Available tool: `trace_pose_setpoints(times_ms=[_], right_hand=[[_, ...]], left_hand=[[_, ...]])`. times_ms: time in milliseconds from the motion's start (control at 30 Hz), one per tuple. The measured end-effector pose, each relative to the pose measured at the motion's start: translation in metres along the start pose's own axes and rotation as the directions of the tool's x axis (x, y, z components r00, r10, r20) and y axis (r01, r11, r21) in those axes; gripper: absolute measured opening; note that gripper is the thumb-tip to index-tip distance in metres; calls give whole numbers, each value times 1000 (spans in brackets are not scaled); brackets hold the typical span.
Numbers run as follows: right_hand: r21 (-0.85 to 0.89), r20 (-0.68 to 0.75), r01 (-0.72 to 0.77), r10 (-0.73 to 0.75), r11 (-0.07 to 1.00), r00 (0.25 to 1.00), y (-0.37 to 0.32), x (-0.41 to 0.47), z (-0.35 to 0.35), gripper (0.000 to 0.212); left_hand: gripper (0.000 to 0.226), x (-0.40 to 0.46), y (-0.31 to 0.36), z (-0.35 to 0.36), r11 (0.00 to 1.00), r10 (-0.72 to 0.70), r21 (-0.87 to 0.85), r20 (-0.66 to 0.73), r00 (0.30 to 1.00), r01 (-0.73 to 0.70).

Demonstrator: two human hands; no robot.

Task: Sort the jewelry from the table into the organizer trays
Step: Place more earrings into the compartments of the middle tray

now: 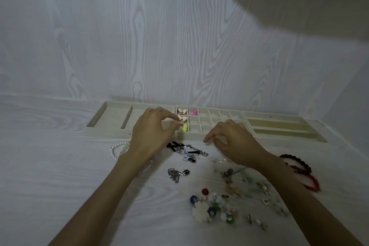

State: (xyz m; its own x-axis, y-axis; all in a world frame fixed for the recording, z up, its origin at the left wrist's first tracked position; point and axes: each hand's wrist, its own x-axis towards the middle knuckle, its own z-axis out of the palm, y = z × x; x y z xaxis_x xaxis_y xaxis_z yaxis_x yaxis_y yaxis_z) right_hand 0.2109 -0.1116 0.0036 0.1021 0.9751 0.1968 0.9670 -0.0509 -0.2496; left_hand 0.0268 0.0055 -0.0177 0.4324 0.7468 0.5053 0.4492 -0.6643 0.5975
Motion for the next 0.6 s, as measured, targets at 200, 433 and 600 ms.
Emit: trace_pose_setpoints(times_ms=[200, 433, 600], right_hand=[[245, 1, -39, 40, 969, 999, -6, -21, 36, 19], [378, 43, -114, 106, 919, 993, 7, -47, 23, 14], [283, 157, -36, -9, 958, 988, 0, -63, 16, 17]], left_hand=[[14, -30, -12, -2, 1000, 22, -9, 178, 984, -21], [22, -34, -4, -2, 988, 100, -150, 465, 880, -33], [20, -42, 18, -6, 947, 225, -319, 711, 666, 21]])
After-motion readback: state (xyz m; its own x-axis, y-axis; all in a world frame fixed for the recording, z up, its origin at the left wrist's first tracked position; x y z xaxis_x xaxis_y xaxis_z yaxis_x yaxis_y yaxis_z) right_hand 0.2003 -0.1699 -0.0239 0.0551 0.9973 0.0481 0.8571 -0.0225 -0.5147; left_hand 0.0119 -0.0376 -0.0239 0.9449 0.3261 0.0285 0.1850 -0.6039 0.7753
